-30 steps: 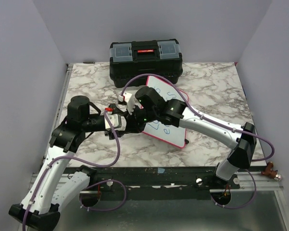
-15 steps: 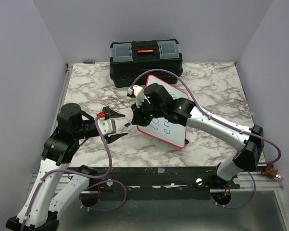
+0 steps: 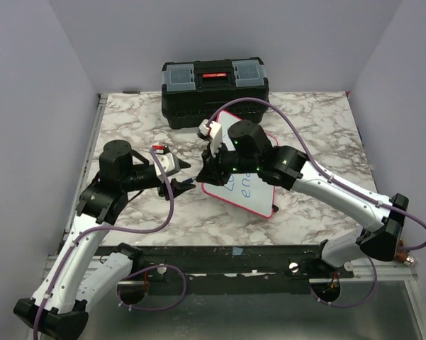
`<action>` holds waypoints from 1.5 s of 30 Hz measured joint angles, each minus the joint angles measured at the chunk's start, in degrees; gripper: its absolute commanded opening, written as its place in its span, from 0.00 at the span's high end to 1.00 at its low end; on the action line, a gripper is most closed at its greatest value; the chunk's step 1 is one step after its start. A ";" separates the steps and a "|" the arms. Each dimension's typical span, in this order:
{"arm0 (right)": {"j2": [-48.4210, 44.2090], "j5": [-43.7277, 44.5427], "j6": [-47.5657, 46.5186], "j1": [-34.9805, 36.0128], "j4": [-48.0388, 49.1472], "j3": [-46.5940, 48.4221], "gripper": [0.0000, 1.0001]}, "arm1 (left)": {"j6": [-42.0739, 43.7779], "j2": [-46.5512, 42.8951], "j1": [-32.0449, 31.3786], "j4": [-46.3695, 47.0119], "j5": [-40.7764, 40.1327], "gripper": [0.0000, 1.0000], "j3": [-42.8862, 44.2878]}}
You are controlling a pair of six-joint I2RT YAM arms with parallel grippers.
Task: Write a sentence on the whiteboard
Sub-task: Pass from the right arm to the left, then put down the whiteboard marker at the center of the board.
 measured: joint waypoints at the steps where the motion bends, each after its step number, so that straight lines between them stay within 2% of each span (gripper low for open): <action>1: -0.15 -0.24 0.15 0.00 0.09 -0.09 0.99 | -0.59 0.72 0.00 0.55 0.00 0.43 0.00; 6: -0.94 -0.74 0.76 0.00 0.79 -1.01 0.99 | -1.70 2.14 0.00 1.62 0.00 0.49 0.00; 9: -1.55 -1.31 1.09 0.00 1.09 -1.33 0.99 | -1.53 2.14 0.00 1.60 0.00 0.57 -0.07; 17: -2.78 -2.21 1.79 -0.02 2.58 -1.55 0.99 | -0.11 3.15 0.00 1.07 0.04 0.61 -0.44; 19: -2.84 -2.27 1.90 0.00 2.75 -1.62 0.99 | 0.13 3.43 0.00 1.05 0.11 0.69 -0.70; 22: -2.84 -2.32 2.10 -0.09 3.04 -1.79 0.99 | -0.02 3.76 -0.02 1.11 0.76 0.97 -0.92; 26: -2.93 -2.40 2.25 -0.50 3.34 -2.14 0.99 | -0.17 4.68 -0.02 1.66 2.71 1.00 -1.25; 27: -2.95 -2.40 2.34 -0.57 3.34 -2.27 0.93 | -0.31 5.01 -0.02 1.86 3.10 1.00 -1.27; 28: -2.95 -2.34 2.47 -0.70 3.32 -2.38 0.79 | -0.68 5.29 -0.02 2.36 3.52 1.00 -1.40; 31: -2.95 -1.64 3.32 -0.83 3.54 -2.47 0.12 | -2.89 5.57 -0.02 4.33 4.20 1.00 -2.51; 32: -2.95 -1.53 3.78 -0.72 3.54 -2.47 0.00 | -4.00 5.55 -0.02 5.27 4.04 1.00 -2.84; 38: -2.95 3.19 4.81 -0.04 3.58 -2.51 0.00 | -9.05 4.74 0.15 10.05 1.88 1.00 -4.11; 45: -5.42 20.41 8.02 -0.04 4.37 -3.54 0.00 | -15.26 1.01 1.05 13.99 -4.37 1.00 -10.03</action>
